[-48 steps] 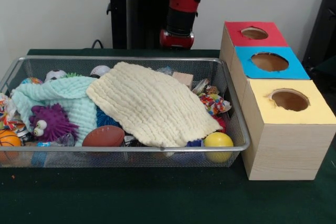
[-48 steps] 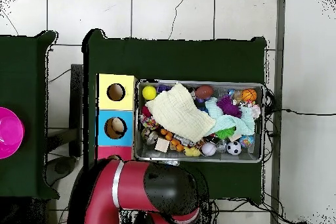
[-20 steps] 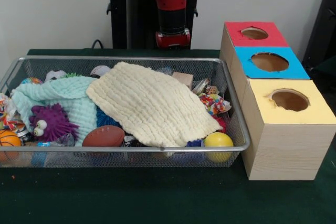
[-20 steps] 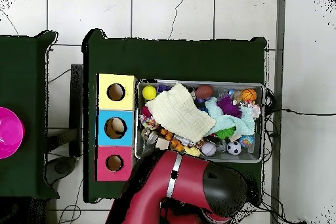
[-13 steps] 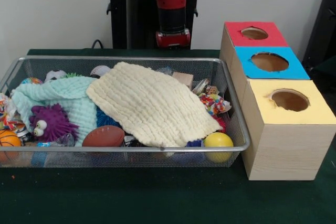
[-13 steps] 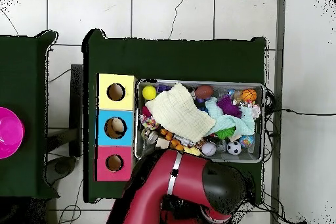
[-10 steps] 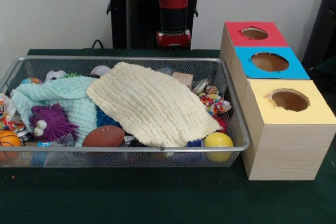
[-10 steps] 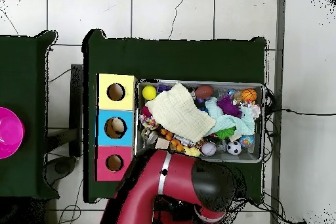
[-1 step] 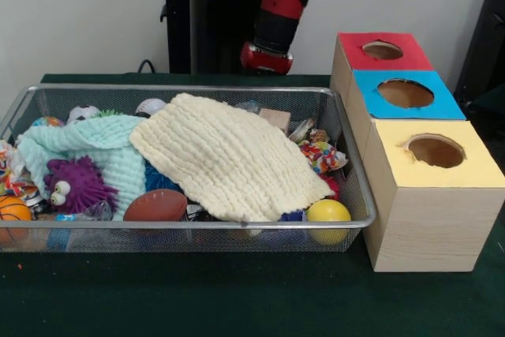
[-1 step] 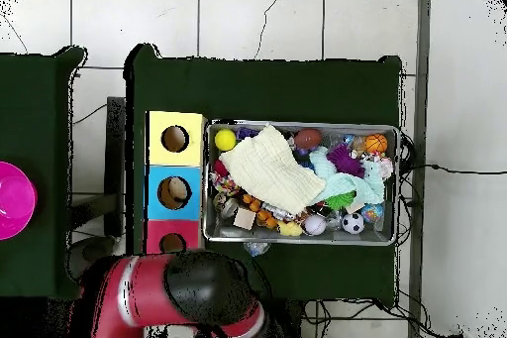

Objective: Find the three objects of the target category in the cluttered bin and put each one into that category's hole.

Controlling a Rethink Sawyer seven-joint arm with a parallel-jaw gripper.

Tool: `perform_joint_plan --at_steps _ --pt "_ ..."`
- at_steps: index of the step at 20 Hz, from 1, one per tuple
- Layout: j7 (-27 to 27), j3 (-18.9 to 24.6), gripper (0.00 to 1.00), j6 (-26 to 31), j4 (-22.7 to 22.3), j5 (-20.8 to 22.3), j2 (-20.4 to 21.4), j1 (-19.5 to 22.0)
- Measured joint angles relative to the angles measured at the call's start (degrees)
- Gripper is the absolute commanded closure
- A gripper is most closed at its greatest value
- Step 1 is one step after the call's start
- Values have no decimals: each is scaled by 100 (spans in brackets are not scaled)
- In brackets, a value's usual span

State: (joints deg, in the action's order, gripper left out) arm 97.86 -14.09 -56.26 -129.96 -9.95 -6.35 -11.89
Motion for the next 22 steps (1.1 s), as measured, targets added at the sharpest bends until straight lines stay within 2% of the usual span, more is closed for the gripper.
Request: perform_joint_plan --at_steps 1,3,6,11,19,22 --pt "97 -1 0 53 -71 -358 37 -337" --pt "294 -7 0 182 -121 -760 74 -739" --pt "434 -27 0 512 -111 -1124 136 -1242" --pt "510 -74 0 986 -102 -1534 239 -1712" --pt "758 -91 0 1071 -99 -1491 274 -1746" --pt "901 -104 0 955 -84 -1232 254 -1567"
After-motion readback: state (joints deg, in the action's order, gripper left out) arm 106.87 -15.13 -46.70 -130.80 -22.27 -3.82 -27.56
